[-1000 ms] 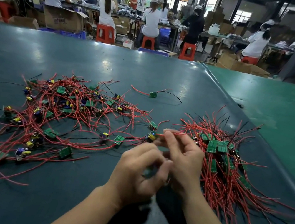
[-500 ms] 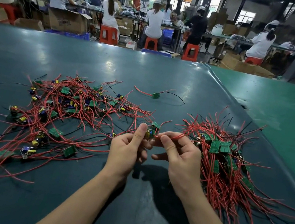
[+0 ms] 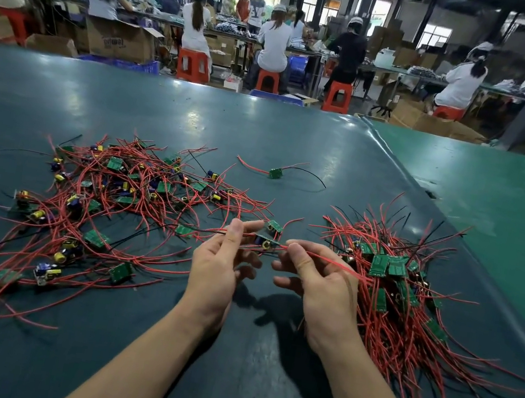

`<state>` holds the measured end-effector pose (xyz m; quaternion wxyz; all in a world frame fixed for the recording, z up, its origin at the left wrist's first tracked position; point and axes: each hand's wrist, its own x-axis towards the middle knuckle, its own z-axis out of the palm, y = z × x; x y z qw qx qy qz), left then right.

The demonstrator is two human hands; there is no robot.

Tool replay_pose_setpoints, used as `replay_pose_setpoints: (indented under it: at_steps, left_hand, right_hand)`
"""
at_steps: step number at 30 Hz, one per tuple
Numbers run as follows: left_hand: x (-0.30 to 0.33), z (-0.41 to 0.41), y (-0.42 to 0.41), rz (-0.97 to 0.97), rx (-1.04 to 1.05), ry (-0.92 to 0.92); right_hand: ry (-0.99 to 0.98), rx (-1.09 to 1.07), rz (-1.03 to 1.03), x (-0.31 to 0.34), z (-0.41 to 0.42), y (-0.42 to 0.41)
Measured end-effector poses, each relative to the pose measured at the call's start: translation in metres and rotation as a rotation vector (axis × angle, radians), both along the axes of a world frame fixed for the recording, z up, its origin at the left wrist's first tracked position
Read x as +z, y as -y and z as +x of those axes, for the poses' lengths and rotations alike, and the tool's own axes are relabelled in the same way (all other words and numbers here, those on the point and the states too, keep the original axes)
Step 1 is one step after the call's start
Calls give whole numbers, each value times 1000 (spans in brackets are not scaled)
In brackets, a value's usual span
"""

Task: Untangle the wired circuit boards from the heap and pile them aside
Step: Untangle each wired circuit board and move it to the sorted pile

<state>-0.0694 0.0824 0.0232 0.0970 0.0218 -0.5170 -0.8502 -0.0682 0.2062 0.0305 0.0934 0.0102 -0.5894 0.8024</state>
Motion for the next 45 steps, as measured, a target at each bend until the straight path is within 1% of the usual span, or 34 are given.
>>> replay_pose_setpoints:
  at_steps: [5, 9, 11, 13, 15, 16, 17, 19, 21, 22, 24, 25, 27, 29, 31, 32, 33, 35, 36, 37, 38, 41, 43, 45]
  left_hand:
    - [-3, -1, -1, 86, -16, -14]
    - [-2, -5, 3, 154, -34, -73]
    - [-4, -6, 4, 116, -46, -110]
    - [-9, -5, 1, 16, -73, -144]
    - [-10, -5, -2, -27, -71, -135]
    - [-7, -6, -1, -15, -29, -110]
    - [-5, -9, 2, 34, 30, -74]
    - [-1, -18, 15, 190, 160, -26]
    - [-1, -23, 31, 308, 285, -27]
    - [-1, -23, 35, 340, 310, -40]
    - [-1, -20, 32, 363, 243, -42]
    - [-2, -16, 26, 338, 175, -31]
    - [-4, -7, 10, 160, 42, -30]
    - [-10, -1, -2, -49, -42, -85]
    - [-14, 0, -5, -126, -36, -105]
    - [-13, -1, -2, -104, -26, -83]
    - [-11, -2, 1, -31, -38, -46]
    - [-6, -3, 8, 180, -124, 30]
    - [-3, -3, 10, 242, -163, 63]
    - [-1, -2, 12, 255, -188, 95]
    - [1, -1, 12, 242, -205, 119]
    - [3, 0, 13, 178, -199, 161]
    - [3, 2, 11, 108, -282, 175]
    - [1, 5, 8, 14, -395, 174]
  right_hand:
    - [74, 17, -120, 2, -1, -1]
    - [121, 35, -206, 3, -3, -1]
    - [168, 67, -257, 6, -2, -1]
    - [208, 122, -241, 6, -1, 0]
    - [221, 141, -208, 5, 1, 2]
    - [213, 127, -217, 5, 0, 2]
    - [198, 102, -243, 6, -1, 1]
    - [155, 57, -318, 10, -3, -4]
    - [99, 49, -393, 13, -4, -10]
    - [71, 52, -420, 14, -4, -11]
    - [39, 64, -445, 15, -2, -12]
    - [33, 73, -440, 14, -2, -11]
    - [25, 89, -344, 11, 0, -7]
    - [0, 89, -125, 6, 3, -3]
    - [-55, 86, 56, 0, 5, 1]
    - [-103, 79, 120, -2, 5, 2]
    - [-187, 57, 214, -4, 4, 2]
    - [-365, 26, 470, -8, 2, 2]
    - [-381, 27, 537, -9, 2, 2]
    - [-335, 41, 533, -9, 3, 3]
    - [-264, 56, 487, -10, 3, 4]
    - [-80, 111, 260, -7, 5, 4]
    - [9, 186, 128, -4, 4, 3]
    - [25, 253, 99, -3, 4, 3]
